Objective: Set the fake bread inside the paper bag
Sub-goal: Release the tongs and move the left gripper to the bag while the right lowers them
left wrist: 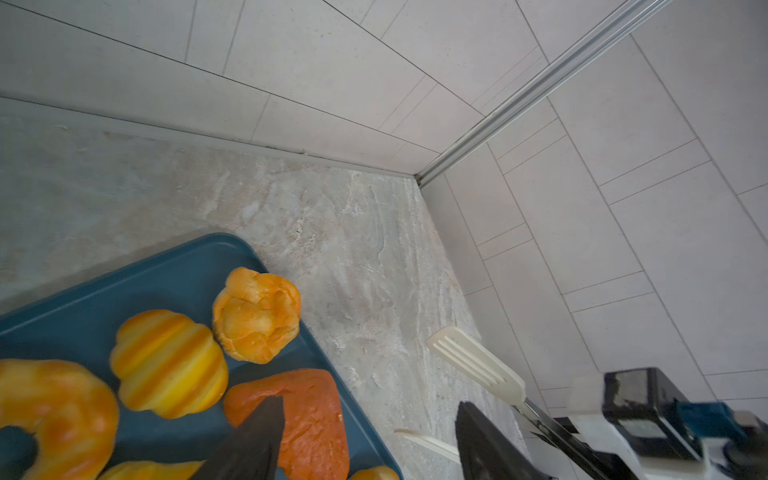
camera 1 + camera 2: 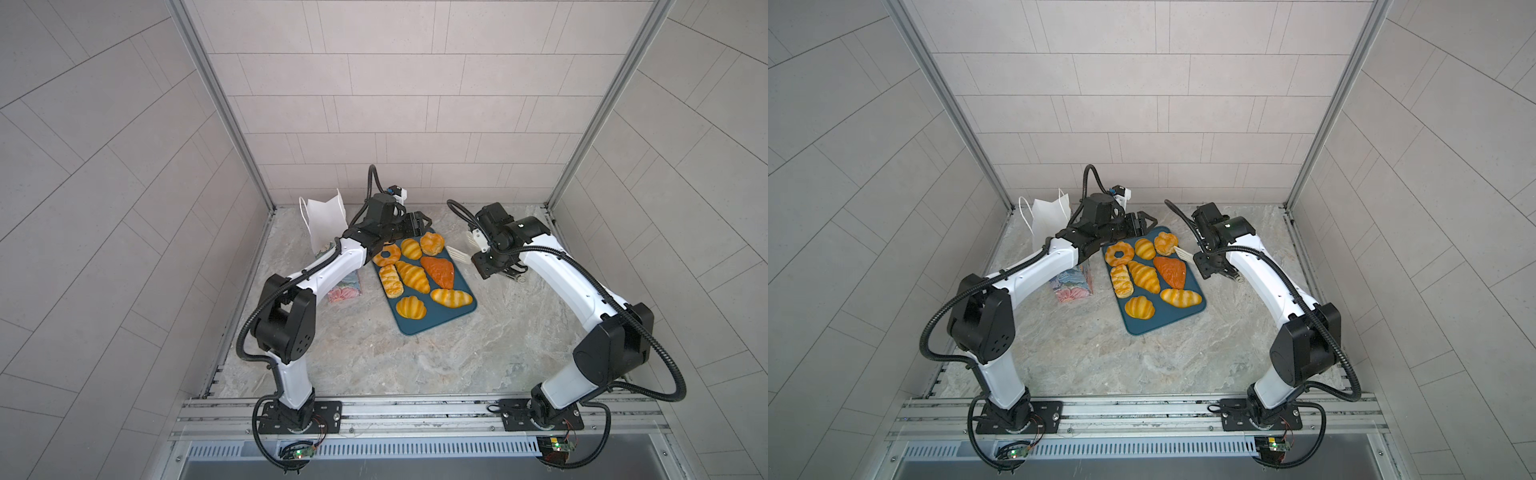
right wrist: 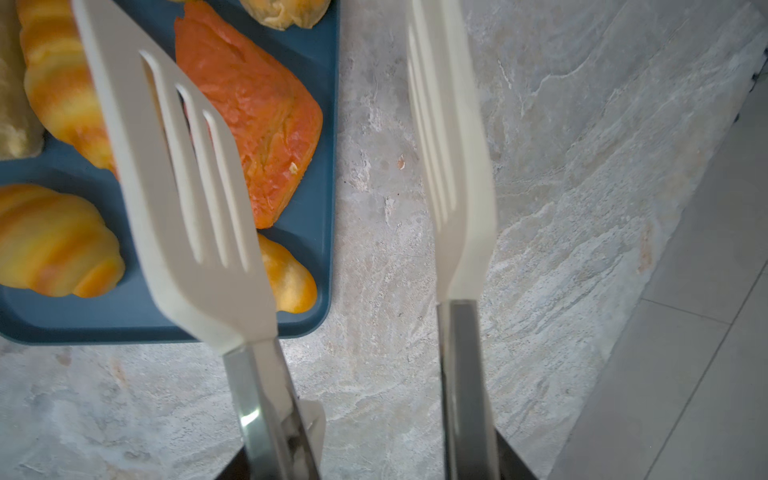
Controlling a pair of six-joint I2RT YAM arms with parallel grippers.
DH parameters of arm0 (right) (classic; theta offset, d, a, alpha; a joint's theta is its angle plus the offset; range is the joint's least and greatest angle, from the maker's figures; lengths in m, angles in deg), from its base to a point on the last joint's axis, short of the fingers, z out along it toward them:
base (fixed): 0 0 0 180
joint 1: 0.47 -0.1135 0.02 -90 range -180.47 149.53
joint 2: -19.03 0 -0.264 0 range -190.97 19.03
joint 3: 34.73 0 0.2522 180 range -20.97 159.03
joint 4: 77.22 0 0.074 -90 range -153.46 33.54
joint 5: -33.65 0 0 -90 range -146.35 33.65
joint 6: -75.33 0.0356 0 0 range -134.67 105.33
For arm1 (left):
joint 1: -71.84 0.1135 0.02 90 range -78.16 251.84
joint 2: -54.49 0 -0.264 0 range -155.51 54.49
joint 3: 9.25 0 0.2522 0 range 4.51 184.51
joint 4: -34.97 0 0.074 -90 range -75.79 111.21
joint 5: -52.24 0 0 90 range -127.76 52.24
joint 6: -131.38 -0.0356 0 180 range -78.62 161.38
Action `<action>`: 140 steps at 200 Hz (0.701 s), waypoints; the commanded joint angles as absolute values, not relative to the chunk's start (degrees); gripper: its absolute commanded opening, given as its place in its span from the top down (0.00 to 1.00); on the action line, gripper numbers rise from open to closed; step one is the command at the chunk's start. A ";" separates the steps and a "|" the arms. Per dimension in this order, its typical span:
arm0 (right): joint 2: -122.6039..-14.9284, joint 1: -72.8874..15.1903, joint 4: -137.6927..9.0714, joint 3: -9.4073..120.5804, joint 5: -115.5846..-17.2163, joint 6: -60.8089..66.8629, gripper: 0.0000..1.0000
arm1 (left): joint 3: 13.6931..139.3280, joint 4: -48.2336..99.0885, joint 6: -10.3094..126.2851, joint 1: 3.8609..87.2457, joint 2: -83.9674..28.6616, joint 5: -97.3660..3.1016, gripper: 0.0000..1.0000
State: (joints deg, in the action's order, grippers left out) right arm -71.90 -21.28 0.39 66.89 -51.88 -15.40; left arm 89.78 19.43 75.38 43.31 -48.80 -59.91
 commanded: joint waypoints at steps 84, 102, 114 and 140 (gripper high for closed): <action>-72.46 -31.20 8.64 64.63 -44.58 -16.97 0.36 | 92.27 -2.08 56.71 42.64 -32.65 -34.25 0.09; -71.20 -34.39 9.22 62.74 -41.65 -19.29 0.35 | 91.55 -3.75 54.60 42.66 -29.19 -31.13 0.04; -70.31 -35.66 9.28 61.10 -39.42 -21.53 0.35 | 90.93 -4.79 53.60 42.84 -26.96 -30.05 0.03; -68.63 -35.95 8.52 58.72 -38.06 -24.38 0.35 | 90.55 -8.86 53.16 44.26 -22.79 -29.19 0.02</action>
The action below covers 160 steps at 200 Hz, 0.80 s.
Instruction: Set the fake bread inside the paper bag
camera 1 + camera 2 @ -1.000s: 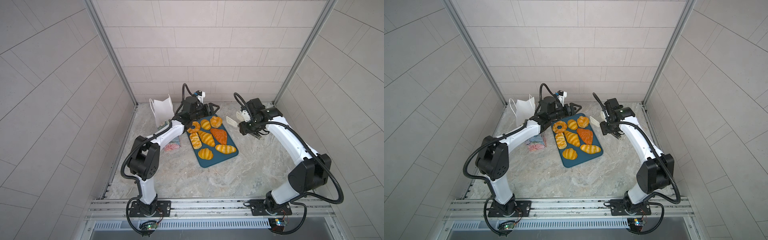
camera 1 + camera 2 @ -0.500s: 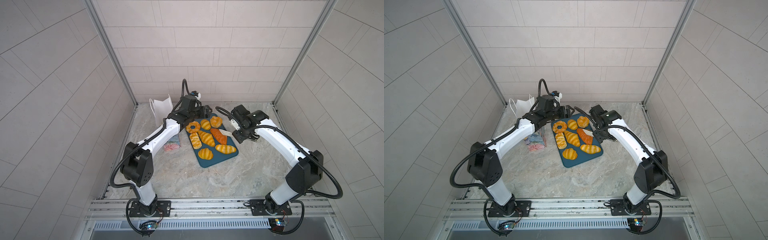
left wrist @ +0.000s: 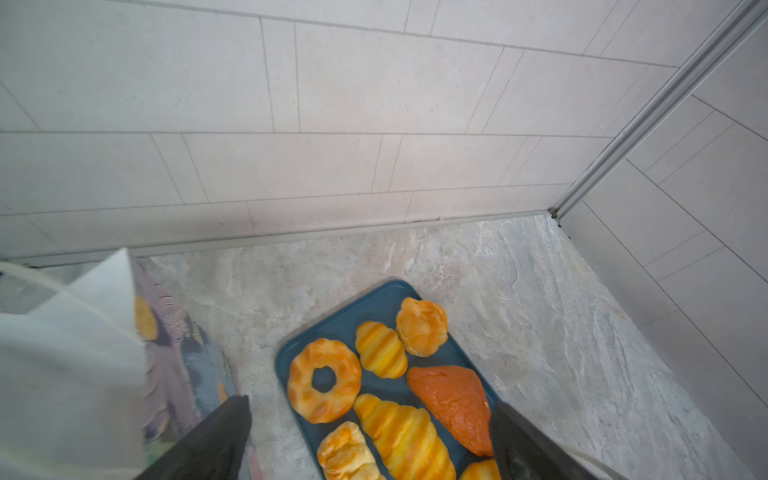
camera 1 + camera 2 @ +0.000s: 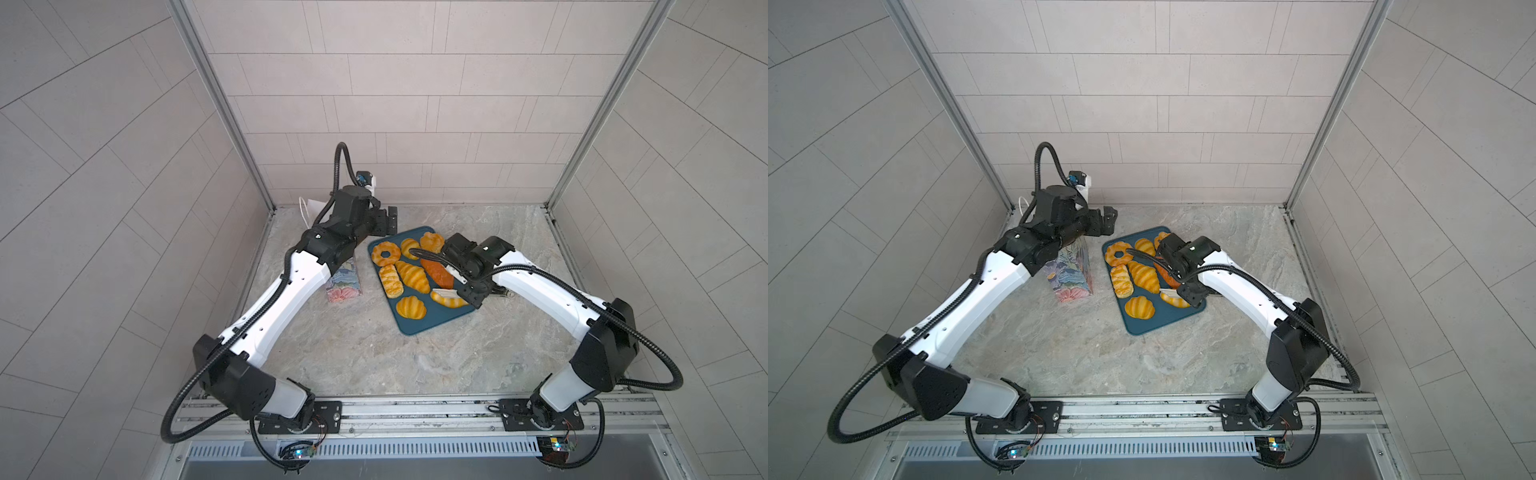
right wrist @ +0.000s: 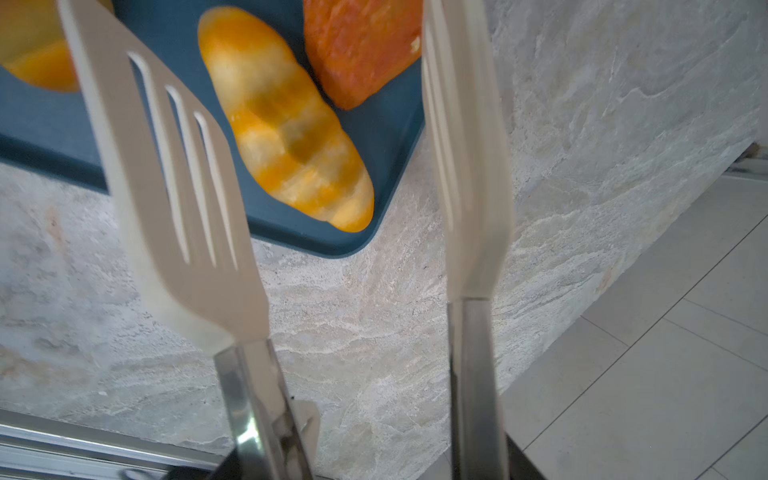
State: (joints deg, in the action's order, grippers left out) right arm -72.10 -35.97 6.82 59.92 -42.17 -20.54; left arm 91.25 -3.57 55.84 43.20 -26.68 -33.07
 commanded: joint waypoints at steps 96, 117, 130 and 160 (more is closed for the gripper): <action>-71.44 -37.34 7.91 55.56 -35.34 -26.07 0.35 | 82.75 -17.76 52.80 55.00 -4.38 -25.50 0.00; -73.10 -37.44 7.57 55.76 -35.22 -26.40 0.35 | 81.30 -19.27 52.87 57.19 -1.01 -24.73 0.00; -74.22 -37.42 7.19 55.83 -34.87 -26.58 0.34 | 80.78 -20.27 52.83 58.26 0.20 -24.35 0.00; -77.02 -37.42 7.38 57.07 -34.93 -26.54 0.35 | 80.30 -22.52 52.81 60.39 1.34 -25.71 0.00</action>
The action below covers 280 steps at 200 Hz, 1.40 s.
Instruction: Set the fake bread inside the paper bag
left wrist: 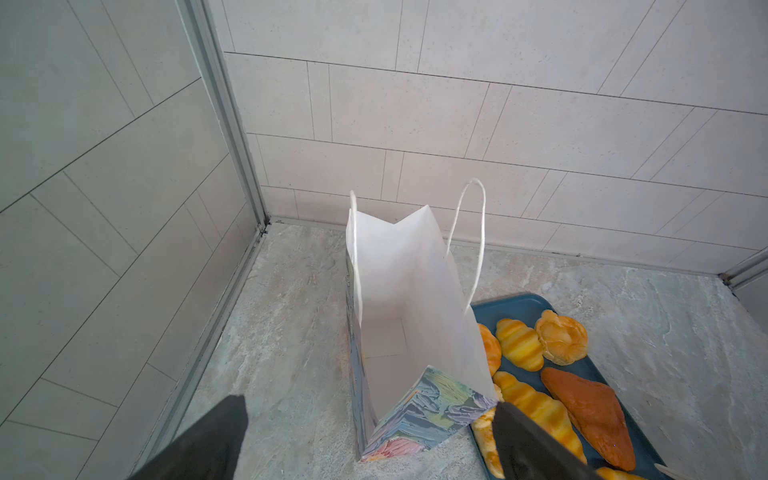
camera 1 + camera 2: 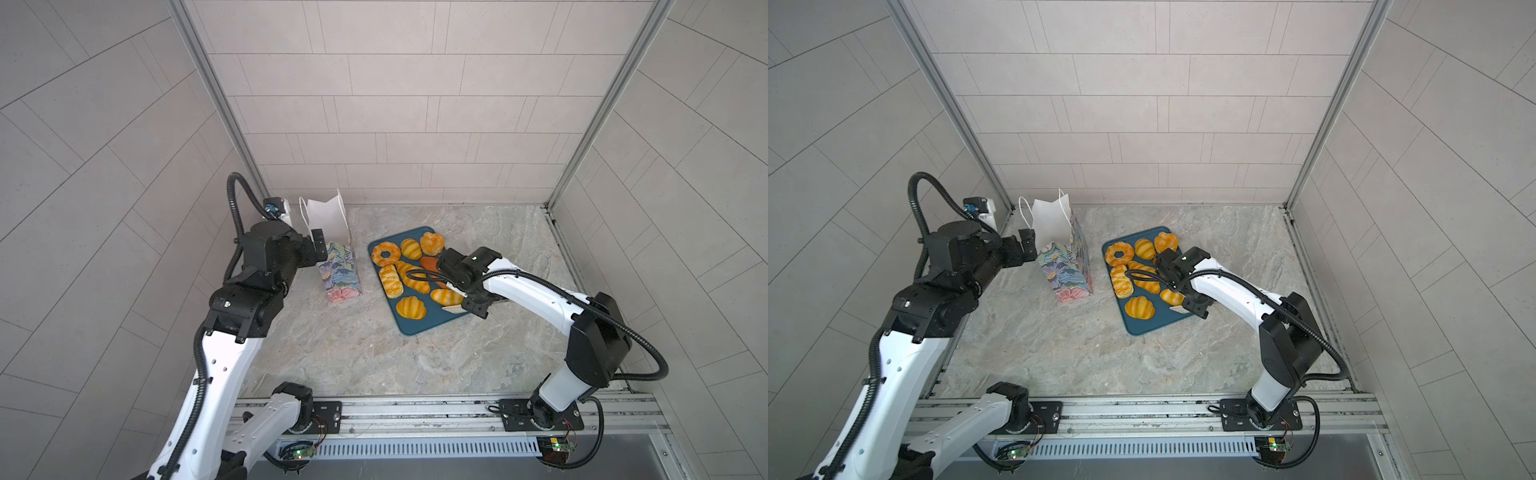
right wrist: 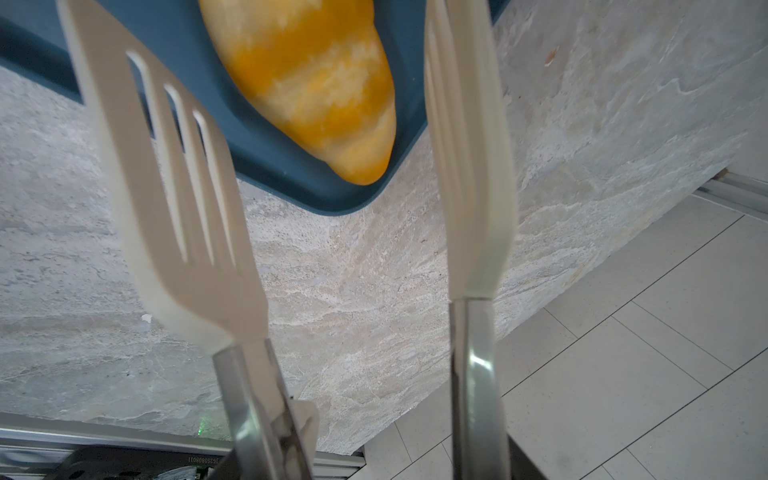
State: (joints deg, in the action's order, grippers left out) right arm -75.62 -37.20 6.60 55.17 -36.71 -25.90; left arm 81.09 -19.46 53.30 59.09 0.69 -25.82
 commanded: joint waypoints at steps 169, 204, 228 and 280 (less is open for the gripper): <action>-84.97 -37.21 9.99 61.12 -38.04 -26.88 0.54 | 78.55 -24.93 51.58 63.21 4.06 -25.46 0.00; -84.18 -37.24 11.02 61.83 -39.84 -26.60 0.63 | 78.43 -24.83 51.75 63.38 4.44 -25.44 0.00; -83.71 -37.20 11.25 62.08 -41.33 -26.70 0.69 | 78.49 -24.75 51.94 63.39 4.56 -25.51 0.00; -82.25 -37.00 11.68 62.35 -43.68 -27.06 0.76 | 77.82 -24.54 52.03 63.49 4.97 -25.38 0.00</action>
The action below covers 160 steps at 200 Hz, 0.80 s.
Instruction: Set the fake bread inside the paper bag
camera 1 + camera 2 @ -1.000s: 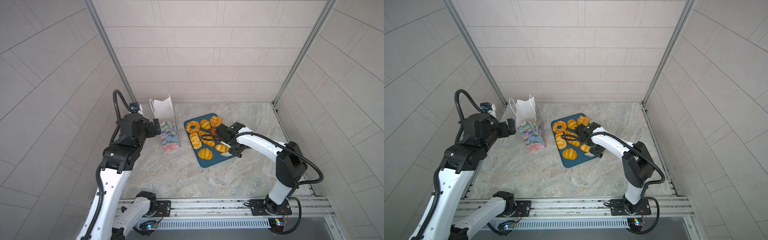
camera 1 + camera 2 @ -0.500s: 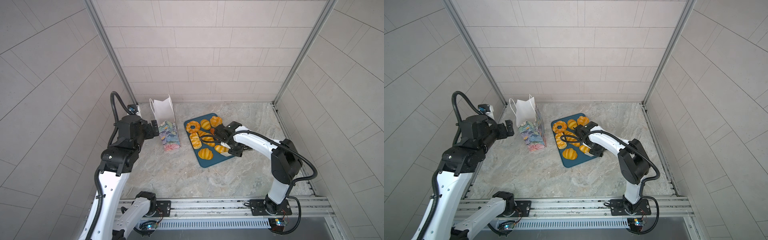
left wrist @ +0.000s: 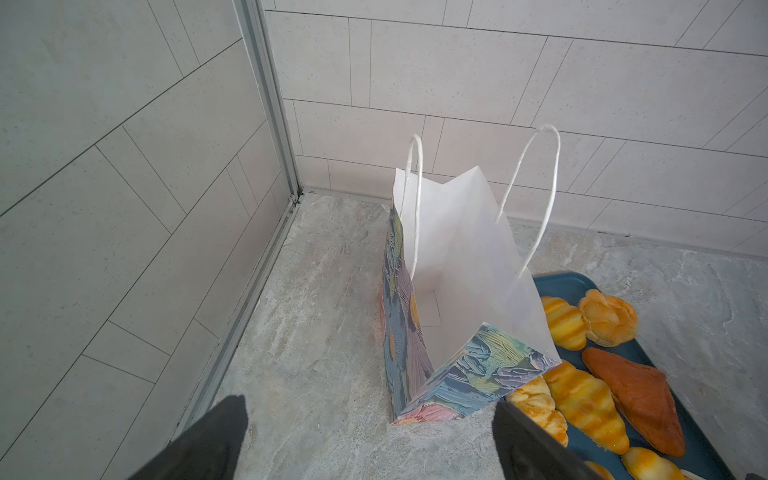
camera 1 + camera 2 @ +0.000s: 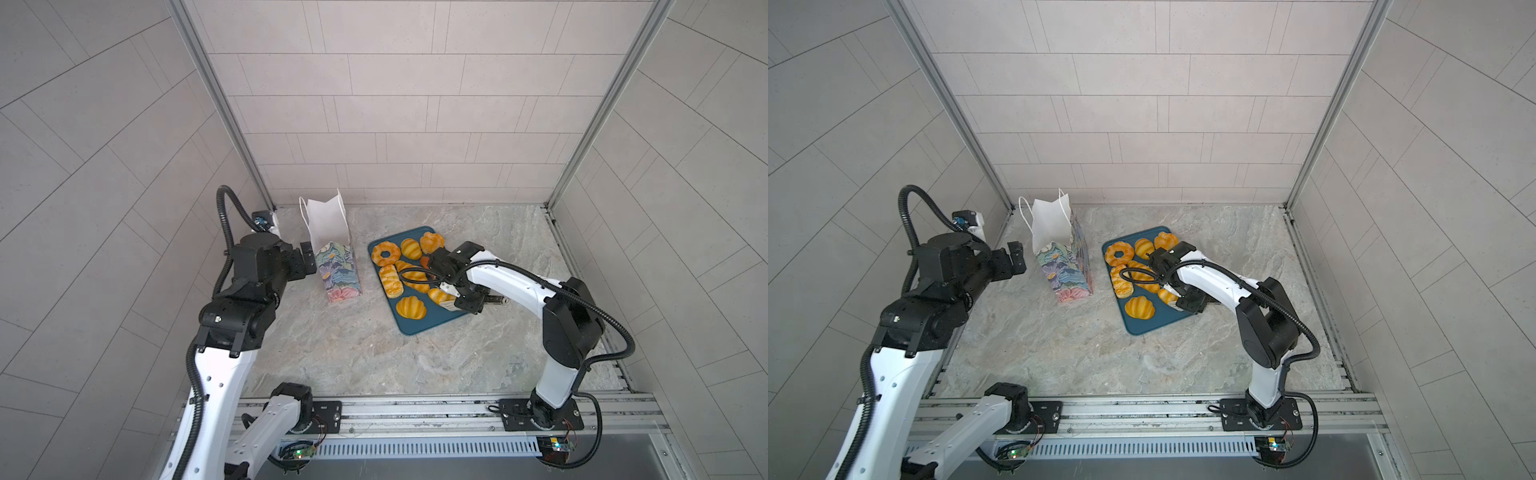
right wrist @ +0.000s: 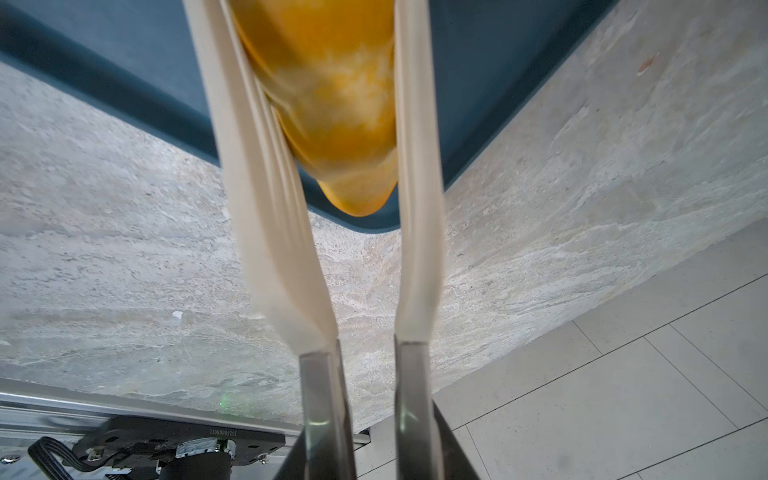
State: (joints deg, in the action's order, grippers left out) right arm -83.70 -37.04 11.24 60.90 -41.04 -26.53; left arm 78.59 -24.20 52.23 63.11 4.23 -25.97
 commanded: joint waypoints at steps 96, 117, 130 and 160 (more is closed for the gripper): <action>-79.46 -36.28 10.98 63.50 -48.88 -26.96 0.79 | 77.04 -23.35 52.36 63.49 5.07 -26.38 0.00; -79.01 -35.69 11.12 63.50 -48.72 -26.67 0.81 | 76.87 -23.06 52.37 63.49 5.07 -26.76 0.00; -78.71 -35.33 11.24 63.40 -48.55 -26.57 0.81 | 76.76 -23.00 52.37 63.48 4.92 -26.88 0.00; -77.32 -34.31 10.74 63.49 -49.63 -26.25 0.81 | 76.50 -22.43 52.54 63.50 5.09 -26.98 0.00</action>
State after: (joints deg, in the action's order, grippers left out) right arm -80.88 -35.10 10.21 61.90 -48.73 -26.44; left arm 77.11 -23.65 52.28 63.11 4.43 -26.97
